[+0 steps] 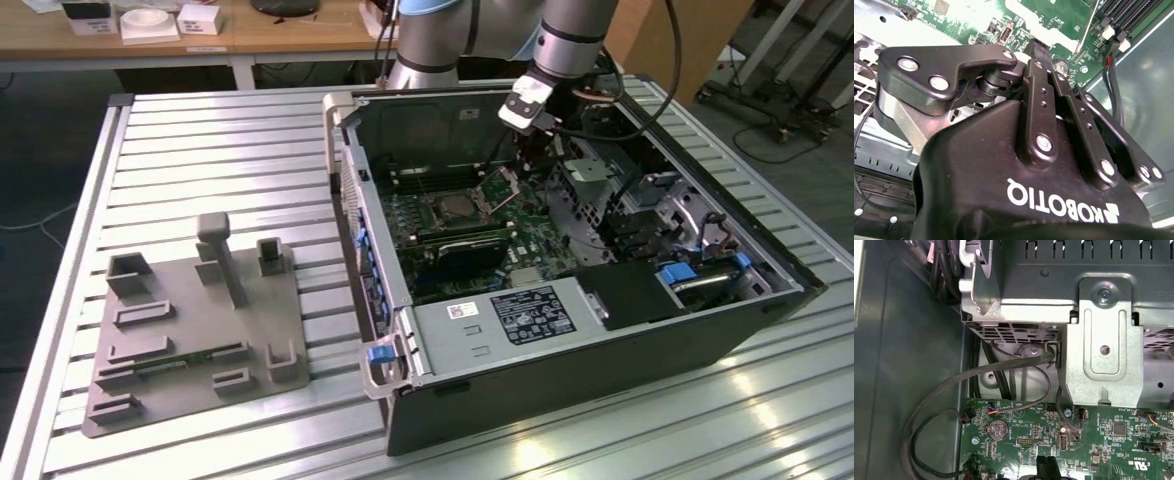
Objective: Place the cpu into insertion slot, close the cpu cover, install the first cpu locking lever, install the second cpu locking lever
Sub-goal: 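Close the cpu cover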
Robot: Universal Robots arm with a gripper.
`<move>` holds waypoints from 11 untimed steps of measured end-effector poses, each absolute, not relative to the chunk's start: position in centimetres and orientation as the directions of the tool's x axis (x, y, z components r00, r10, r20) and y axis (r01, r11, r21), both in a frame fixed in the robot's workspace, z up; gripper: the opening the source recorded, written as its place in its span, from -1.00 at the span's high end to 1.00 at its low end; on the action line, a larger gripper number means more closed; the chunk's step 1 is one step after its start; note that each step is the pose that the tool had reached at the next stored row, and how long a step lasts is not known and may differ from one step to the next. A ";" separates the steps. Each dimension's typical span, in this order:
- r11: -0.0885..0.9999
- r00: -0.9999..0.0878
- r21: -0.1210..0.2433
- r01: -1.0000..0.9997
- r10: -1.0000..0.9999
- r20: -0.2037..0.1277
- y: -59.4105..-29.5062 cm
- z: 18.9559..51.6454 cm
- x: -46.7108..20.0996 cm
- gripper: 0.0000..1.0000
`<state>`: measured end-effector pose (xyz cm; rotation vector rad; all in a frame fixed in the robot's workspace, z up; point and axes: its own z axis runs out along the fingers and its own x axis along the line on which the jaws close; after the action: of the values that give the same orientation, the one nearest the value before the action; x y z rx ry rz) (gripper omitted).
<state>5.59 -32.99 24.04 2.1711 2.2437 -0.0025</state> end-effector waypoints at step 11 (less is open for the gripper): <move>0.033 -0.033 0.012 0.999 0.999 -0.015 -33.0 23.9 5.6 0.80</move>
<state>5.59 -33.00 23.90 2.1714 2.2442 -0.0035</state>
